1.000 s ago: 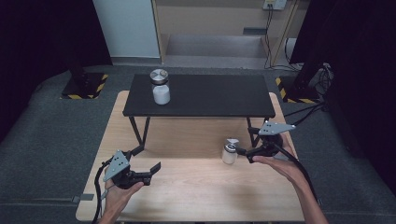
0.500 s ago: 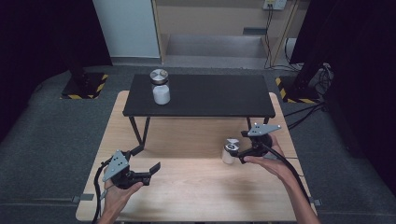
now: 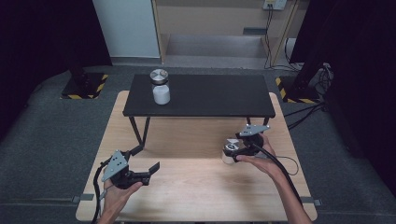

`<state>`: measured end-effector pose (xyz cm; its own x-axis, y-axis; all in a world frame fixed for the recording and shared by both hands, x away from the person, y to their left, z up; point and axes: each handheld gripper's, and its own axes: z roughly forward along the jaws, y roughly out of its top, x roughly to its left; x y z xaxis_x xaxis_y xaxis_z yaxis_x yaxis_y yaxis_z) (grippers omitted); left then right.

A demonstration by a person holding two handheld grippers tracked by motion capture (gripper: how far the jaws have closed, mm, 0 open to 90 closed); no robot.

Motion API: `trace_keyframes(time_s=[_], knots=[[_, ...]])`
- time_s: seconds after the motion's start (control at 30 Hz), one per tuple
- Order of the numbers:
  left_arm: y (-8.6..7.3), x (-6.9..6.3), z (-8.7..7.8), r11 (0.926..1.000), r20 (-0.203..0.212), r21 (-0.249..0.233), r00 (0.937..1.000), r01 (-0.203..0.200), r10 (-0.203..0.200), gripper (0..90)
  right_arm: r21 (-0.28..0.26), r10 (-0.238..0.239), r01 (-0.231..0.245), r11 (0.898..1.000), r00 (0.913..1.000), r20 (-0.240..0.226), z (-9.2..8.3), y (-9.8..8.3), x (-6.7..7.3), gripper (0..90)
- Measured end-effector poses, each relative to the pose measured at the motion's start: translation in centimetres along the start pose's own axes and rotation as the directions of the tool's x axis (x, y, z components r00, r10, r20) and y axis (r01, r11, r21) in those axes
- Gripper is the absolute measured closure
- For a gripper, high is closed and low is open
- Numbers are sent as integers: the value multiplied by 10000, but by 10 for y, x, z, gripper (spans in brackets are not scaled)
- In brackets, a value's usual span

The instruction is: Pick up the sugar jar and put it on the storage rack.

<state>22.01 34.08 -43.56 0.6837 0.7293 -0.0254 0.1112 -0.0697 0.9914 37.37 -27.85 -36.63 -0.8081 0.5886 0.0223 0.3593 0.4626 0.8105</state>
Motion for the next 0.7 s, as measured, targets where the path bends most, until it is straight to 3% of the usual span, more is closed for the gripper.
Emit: trace_keyframes(time_s=[0.7], knots=[[0, 0, 0, 10000, 41, 8, 10000, -3, 3, 70, 513, -222, 202, 9985, 9991, 372, 13, 1, 5, 196]])
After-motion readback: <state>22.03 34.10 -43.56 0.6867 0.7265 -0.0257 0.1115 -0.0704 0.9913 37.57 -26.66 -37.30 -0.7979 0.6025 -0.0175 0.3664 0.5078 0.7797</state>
